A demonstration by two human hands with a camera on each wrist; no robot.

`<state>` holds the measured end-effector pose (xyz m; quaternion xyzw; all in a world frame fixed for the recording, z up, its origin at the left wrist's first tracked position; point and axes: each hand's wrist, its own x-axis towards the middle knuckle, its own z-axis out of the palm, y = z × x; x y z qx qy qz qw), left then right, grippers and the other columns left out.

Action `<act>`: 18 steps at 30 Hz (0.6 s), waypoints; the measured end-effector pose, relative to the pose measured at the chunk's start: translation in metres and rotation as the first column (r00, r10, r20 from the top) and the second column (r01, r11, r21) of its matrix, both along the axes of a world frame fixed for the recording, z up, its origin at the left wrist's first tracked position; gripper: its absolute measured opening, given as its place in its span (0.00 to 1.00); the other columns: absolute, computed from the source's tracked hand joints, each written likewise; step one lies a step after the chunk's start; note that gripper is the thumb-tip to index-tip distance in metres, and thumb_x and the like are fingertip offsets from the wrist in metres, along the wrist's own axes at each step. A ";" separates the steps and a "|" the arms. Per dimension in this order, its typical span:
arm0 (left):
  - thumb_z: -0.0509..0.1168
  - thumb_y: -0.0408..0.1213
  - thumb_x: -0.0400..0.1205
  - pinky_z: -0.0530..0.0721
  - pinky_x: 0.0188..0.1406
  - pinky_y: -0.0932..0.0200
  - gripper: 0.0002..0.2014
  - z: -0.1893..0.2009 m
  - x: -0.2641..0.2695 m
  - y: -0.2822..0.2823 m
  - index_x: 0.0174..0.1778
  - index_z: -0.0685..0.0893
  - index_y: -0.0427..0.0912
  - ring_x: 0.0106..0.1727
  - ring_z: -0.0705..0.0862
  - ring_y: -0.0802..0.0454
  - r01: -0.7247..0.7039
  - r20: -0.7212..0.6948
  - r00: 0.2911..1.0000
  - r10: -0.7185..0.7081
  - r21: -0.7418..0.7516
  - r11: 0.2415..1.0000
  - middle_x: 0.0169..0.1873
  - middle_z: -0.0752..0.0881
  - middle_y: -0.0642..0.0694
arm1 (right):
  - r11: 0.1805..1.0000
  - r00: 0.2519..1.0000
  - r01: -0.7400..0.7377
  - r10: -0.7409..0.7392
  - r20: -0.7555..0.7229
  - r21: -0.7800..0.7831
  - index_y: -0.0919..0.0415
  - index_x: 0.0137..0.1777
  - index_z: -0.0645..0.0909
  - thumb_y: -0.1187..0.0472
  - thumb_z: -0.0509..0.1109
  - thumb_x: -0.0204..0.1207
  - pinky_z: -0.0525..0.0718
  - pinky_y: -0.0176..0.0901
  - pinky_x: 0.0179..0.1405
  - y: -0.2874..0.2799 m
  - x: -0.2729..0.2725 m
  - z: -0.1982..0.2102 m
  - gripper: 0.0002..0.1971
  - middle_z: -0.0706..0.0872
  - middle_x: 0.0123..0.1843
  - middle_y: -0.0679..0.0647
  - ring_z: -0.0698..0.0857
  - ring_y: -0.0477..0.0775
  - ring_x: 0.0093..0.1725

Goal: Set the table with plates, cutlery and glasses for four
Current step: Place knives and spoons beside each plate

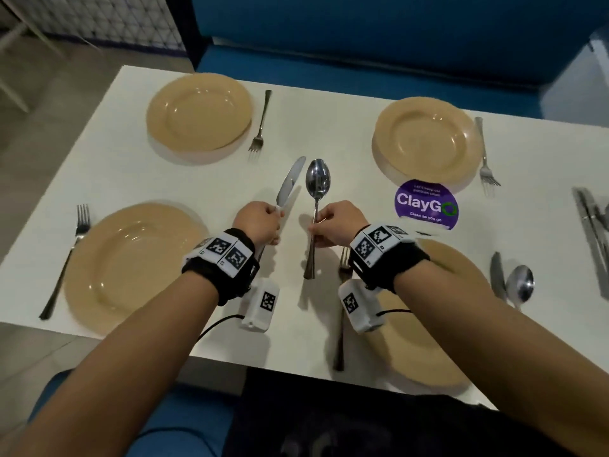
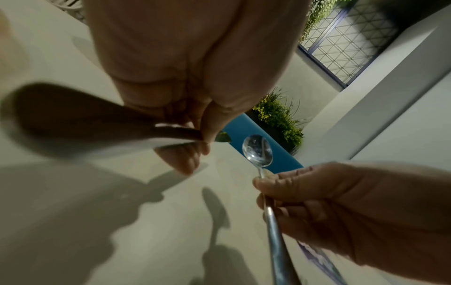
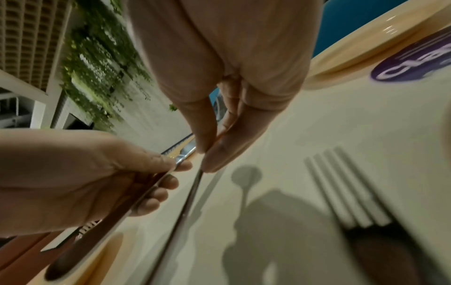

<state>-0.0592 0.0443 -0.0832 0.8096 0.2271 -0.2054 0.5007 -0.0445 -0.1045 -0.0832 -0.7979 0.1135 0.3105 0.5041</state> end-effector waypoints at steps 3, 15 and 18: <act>0.57 0.32 0.86 0.89 0.46 0.47 0.11 -0.010 -0.004 0.025 0.43 0.82 0.35 0.32 0.84 0.42 0.069 -0.038 0.997 -0.066 0.079 0.994 0.32 0.83 0.39 | 0.998 0.999 -0.043 0.042 -0.026 -0.055 0.62 0.32 0.77 0.71 0.72 0.74 0.90 0.48 0.43 0.025 0.000 -0.004 0.11 0.84 0.31 0.56 0.86 0.52 0.30; 0.61 0.39 0.84 0.83 0.56 0.51 0.14 -0.023 -0.025 0.082 0.53 0.85 0.31 0.55 0.86 0.39 0.502 -0.133 0.859 -0.495 0.411 0.761 0.50 0.88 0.36 | 0.941 0.997 -0.028 0.003 -0.076 -0.336 0.59 0.27 0.77 0.65 0.78 0.67 0.89 0.54 0.52 0.107 -0.027 -0.025 0.13 0.89 0.42 0.61 0.90 0.61 0.48; 0.62 0.39 0.83 0.80 0.49 0.55 0.13 -0.027 -0.034 0.084 0.52 0.85 0.32 0.55 0.85 0.40 0.552 -0.151 0.823 -0.548 0.439 0.709 0.50 0.88 0.37 | 0.922 0.995 -0.069 0.037 -0.092 -0.380 0.58 0.23 0.77 0.64 0.80 0.60 0.90 0.56 0.50 0.111 -0.036 -0.025 0.14 0.89 0.37 0.61 0.91 0.62 0.46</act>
